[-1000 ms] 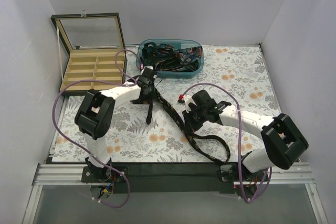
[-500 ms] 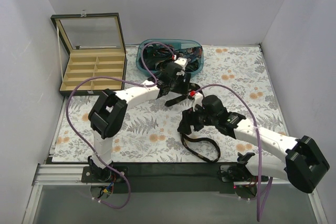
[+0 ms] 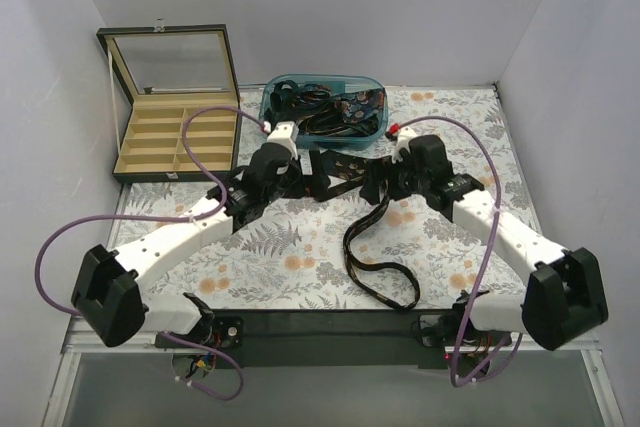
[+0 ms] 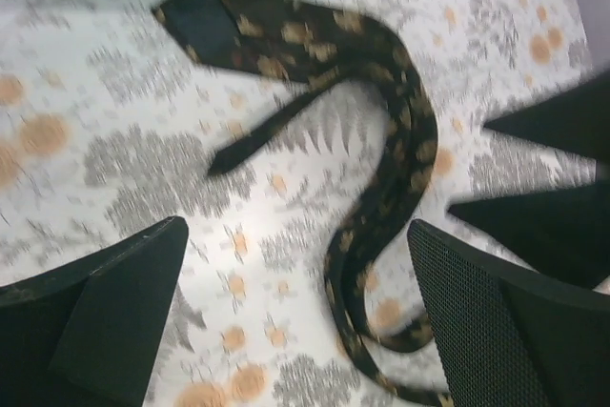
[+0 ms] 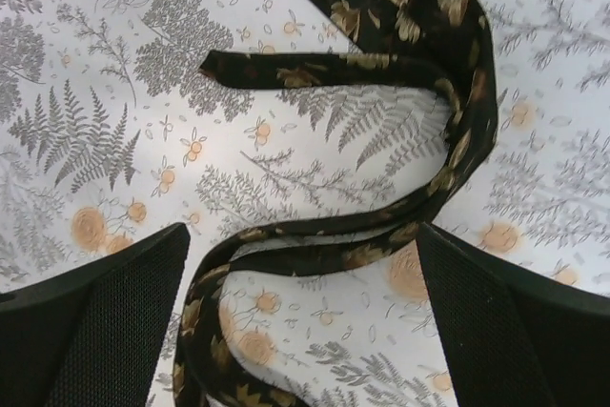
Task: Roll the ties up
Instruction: Flatten the tie
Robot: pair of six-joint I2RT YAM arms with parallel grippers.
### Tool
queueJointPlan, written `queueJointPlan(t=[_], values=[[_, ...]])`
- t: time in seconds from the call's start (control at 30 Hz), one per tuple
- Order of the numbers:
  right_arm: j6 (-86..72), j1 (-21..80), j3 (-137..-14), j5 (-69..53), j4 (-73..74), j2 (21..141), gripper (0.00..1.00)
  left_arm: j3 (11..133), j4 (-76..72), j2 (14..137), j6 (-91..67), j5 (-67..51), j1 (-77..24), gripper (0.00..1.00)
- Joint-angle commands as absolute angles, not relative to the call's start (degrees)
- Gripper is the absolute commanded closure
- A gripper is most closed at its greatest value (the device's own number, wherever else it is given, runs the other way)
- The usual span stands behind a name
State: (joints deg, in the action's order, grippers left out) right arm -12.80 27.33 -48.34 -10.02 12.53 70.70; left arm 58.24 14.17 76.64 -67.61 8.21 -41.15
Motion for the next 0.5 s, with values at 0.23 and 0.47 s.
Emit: queueJointPlan(t=[0.23,0.47], values=[[5.71,26.89,-66.88,-1.77,21.7,91.74,0.11,50.53,15.03,79.53,-77.78,2.11,-54.57,0.06],[8.79,26.81,-70.66,2.98,21.97,99.22,0.17,55.1,14.41,89.45,-76.38,3.6,-58.09,0.06]])
